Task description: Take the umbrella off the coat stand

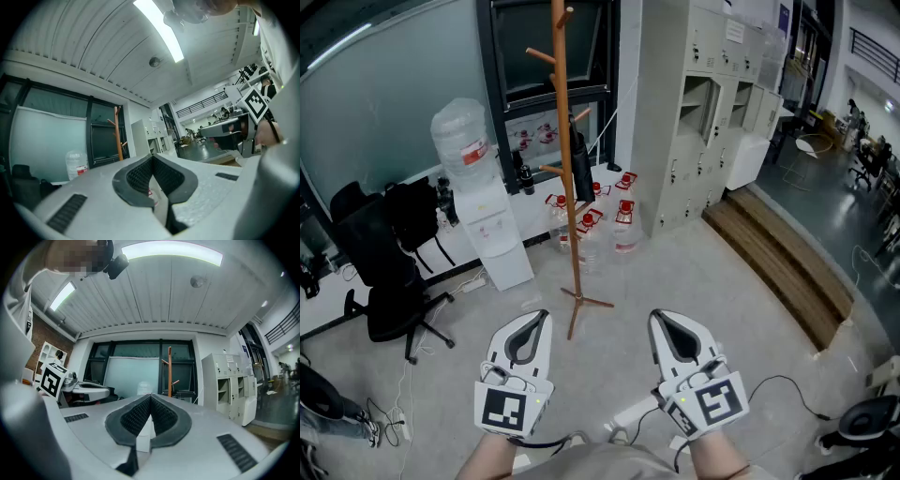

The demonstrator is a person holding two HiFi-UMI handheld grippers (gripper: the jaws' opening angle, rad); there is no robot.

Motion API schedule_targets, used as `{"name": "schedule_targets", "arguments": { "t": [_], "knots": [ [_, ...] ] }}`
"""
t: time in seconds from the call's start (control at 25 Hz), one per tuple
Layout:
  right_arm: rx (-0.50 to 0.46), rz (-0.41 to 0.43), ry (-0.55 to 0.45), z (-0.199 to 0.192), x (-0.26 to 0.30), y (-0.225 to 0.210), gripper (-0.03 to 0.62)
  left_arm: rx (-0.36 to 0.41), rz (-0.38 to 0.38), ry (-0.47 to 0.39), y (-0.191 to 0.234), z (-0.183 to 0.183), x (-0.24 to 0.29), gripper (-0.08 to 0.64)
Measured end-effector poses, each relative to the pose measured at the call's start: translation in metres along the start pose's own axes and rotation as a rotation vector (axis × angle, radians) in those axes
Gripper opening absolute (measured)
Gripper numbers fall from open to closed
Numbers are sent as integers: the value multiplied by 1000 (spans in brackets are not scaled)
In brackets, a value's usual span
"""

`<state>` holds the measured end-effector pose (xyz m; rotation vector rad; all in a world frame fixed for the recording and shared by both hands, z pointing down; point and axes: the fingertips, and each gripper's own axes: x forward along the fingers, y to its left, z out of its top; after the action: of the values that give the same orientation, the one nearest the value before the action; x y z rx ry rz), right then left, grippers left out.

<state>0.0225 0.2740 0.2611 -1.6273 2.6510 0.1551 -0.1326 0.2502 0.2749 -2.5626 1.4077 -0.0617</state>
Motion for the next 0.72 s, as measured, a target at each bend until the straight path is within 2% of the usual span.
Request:
{"name": "schedule_targets", "arguments": {
  "t": [0.16,0.36,0.72],
  "knots": [
    [-18,-11,-3,-4,7,-3,6,10,-3,2,-3,-1,8,8],
    [31,0,-25,0,8,-15,6,-1,-5,31,-9,-3,17,7],
    [26,15,0,-10,8,-38,6,0,-22,60,-30,-13,39,8]
  ]
}}
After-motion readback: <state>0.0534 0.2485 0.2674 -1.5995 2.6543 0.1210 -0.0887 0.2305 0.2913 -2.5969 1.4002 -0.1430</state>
